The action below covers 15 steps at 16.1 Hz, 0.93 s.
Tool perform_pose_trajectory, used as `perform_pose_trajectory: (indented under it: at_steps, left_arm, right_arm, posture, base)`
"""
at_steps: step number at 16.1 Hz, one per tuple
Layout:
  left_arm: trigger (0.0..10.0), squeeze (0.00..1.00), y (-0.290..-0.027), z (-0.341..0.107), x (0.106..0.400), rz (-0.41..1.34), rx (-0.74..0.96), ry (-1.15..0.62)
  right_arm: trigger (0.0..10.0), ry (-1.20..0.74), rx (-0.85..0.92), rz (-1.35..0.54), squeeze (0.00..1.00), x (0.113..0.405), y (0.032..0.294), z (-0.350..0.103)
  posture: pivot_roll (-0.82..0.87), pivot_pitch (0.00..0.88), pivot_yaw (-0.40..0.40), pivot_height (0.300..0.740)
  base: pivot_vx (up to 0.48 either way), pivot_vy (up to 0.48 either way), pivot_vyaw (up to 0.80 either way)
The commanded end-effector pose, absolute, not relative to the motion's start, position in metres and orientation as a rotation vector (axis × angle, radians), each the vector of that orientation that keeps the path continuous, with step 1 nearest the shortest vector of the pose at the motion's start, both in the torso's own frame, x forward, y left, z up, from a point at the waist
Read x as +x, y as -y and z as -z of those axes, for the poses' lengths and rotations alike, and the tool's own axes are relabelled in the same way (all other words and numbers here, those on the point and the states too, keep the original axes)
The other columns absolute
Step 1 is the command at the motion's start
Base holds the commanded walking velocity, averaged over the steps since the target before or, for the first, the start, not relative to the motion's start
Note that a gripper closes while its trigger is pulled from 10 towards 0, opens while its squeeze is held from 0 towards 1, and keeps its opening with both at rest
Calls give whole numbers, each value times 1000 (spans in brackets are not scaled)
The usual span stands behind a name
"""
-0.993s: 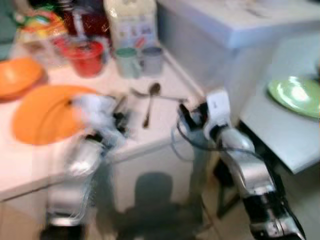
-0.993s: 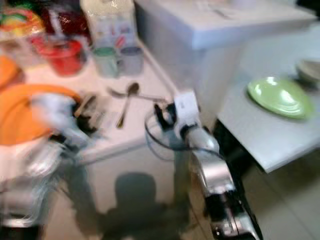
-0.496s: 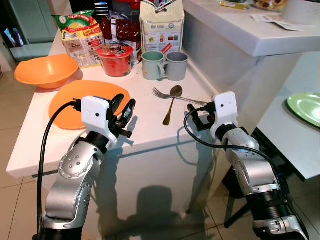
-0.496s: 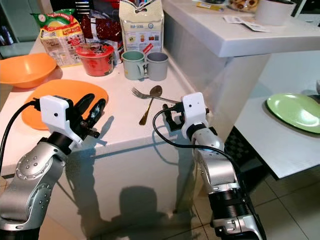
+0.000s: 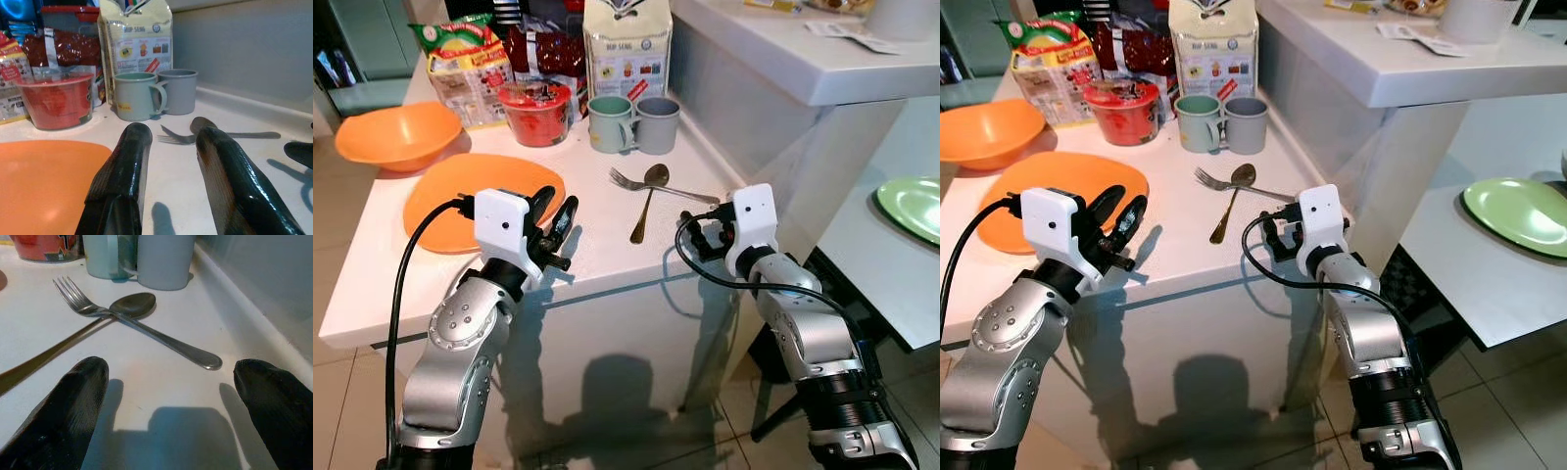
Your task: Setting the table
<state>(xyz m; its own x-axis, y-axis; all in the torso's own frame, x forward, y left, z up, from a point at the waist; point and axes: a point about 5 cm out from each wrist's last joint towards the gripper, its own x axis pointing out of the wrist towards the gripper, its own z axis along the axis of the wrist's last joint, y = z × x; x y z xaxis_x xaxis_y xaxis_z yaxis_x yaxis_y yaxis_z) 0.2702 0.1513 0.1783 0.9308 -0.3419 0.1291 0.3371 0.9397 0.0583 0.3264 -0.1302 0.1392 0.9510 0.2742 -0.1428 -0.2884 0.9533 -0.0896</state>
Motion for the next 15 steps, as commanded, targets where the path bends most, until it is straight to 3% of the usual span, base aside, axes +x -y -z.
perform_pose_trajectory:
  at_steps: [1,4,8,12,15]
  left_arm:
    - [10000,0,-148,-179,273,356,42,131]
    - [10000,0,-145,-177,271,366,38,122]
    - [10000,0,-146,-179,272,363,28,110]
    - [10000,0,-143,-180,269,369,17,106]
    - [10000,0,-143,-180,266,348,-1,99]
  right_arm:
    - [10000,-103,-118,-297,0,328,130,-147]
    - [10000,-178,-290,-362,0,329,128,-142]
    - [10000,-304,-328,-403,0,330,133,-127]
    - [10000,-390,-475,-484,0,337,154,-118]
    - [10000,-463,-267,-423,0,338,151,-107]
  posture:
    - [14,0,-6,740]
    - [11,0,-5,740]
    - [20,0,-7,740]
    - [26,0,-33,740]
    - [27,0,-41,740]
  base:
    - [0,0,0]
    - [0,0,0]
    - [0,0,0]
    - [0,0,0]
    - [0,0,0]
